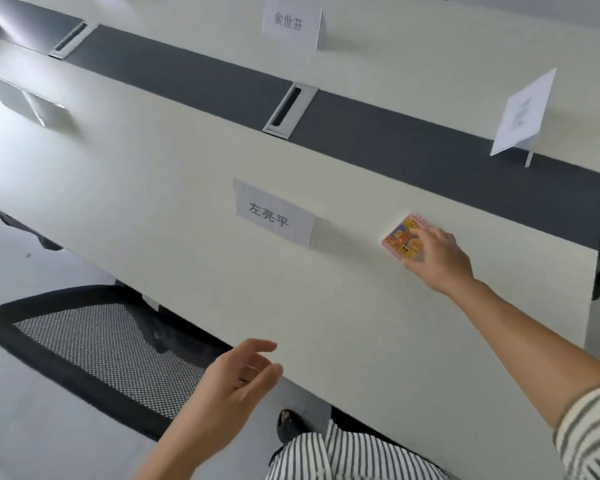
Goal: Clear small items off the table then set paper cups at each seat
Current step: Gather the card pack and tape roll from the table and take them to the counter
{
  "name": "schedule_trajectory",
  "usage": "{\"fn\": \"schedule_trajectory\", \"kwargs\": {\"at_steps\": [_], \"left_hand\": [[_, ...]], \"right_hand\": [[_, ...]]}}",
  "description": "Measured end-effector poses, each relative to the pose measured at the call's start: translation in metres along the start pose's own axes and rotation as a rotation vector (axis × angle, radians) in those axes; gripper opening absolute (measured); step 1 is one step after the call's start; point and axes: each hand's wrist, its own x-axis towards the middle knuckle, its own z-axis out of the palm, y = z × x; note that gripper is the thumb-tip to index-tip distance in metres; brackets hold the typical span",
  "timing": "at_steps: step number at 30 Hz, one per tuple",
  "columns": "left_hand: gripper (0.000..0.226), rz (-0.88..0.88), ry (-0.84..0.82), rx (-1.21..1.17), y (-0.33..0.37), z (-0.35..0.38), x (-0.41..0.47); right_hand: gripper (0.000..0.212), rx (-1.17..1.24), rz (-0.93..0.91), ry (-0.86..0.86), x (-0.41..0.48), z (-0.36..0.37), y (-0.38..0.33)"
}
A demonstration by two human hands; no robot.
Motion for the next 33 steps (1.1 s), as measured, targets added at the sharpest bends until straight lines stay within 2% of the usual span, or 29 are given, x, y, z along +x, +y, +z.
{"fn": "schedule_trajectory", "kwargs": {"at_steps": [4,6,8,10,12,15,18,22,25,29,31,33], "left_hand": [[0.025,-0.065,0.005,0.038,0.005,-0.003,0.018],[0.025,-0.088,0.041,0.018,0.009,-0.003,0.025],[0.030,-0.111,0.047,0.000,0.014,0.000,0.032],[0.036,-0.116,0.025,0.003,0.018,0.006,0.038],[0.037,-0.099,-0.001,0.015,0.023,0.014,0.044],[0.029,-0.073,-0.015,0.044,0.030,0.021,0.051],[0.024,-0.057,-0.015,0.057,0.034,0.021,0.053],[0.022,-0.040,0.010,0.058,0.034,0.014,0.044],[0.022,-0.034,0.061,0.034,0.028,0.009,0.026],[0.022,-0.052,0.137,-0.017,0.013,0.002,-0.008],[0.024,-0.060,0.176,-0.041,0.002,-0.003,-0.028],[0.024,-0.070,0.218,-0.082,-0.011,-0.009,-0.051]], "right_hand": [[0.090,-0.333,-0.294,-0.207,0.062,-0.001,0.010],[0.095,-0.383,-0.335,-0.289,0.078,-0.003,0.015],[0.095,-0.393,-0.335,-0.291,0.086,-0.003,0.019],[0.093,-0.395,-0.292,-0.243,0.087,-0.003,0.022],[0.088,-0.329,-0.173,-0.203,0.083,-0.002,0.027],[0.075,-0.249,0.011,-0.179,0.073,0.003,0.033],[0.074,-0.246,0.071,-0.145,0.059,0.011,0.034],[0.065,-0.142,0.146,-0.090,0.044,0.012,0.028],[0.059,0.009,0.166,-0.115,0.027,0.009,0.015],[0.051,0.421,0.144,-0.261,-0.006,0.005,-0.025],[0.049,0.604,0.077,-0.370,-0.027,0.003,-0.052],[0.048,0.688,-0.017,-0.474,-0.052,0.002,-0.080]]}}
